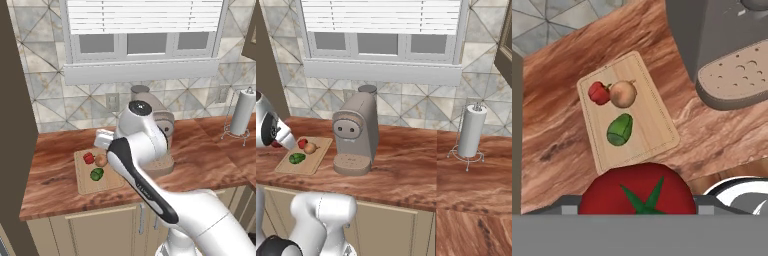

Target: Place the avocado, onion, tomato, and bell pepper on the cutting board.

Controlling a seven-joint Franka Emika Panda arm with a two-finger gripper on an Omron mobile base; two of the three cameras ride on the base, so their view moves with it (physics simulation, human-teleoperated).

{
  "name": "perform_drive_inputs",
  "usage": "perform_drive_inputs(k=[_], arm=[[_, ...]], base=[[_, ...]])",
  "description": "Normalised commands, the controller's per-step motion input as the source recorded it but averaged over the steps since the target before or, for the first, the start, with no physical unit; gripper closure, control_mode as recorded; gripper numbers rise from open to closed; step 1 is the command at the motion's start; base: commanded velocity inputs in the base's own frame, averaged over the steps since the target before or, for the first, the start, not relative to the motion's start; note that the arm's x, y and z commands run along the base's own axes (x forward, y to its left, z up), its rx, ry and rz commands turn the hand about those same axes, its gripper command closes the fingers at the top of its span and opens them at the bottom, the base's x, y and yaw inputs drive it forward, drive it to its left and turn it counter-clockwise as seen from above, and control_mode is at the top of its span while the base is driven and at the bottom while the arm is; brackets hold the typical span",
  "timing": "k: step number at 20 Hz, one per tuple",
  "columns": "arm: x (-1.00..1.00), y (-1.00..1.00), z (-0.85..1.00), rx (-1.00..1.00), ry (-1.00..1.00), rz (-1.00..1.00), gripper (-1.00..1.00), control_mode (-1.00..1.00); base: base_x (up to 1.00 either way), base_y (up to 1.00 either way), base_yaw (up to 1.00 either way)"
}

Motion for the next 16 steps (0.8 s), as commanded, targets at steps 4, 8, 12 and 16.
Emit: perform_drive_inputs(k=[4, 8, 12, 16], arm=[[0.44, 0.00, -0.28, 0.00, 0.06, -0.03, 1.00, -1.00], [0.47, 0.00, -0.27, 0.00, 0.03, -0.03, 1.00, -1.00], [0.41, 0.00, -0.23, 0.00, 0.03, -0.03, 1.00, -1.00], [0.35, 0.00, -0.23, 0.00, 0.03, -0.04, 1.00, -1.00]], base=[[0.00, 0.00, 0.00], [0.00, 0.00, 0.00], [0.00, 0.00, 0.00], [0.00, 0.00, 0.00]])
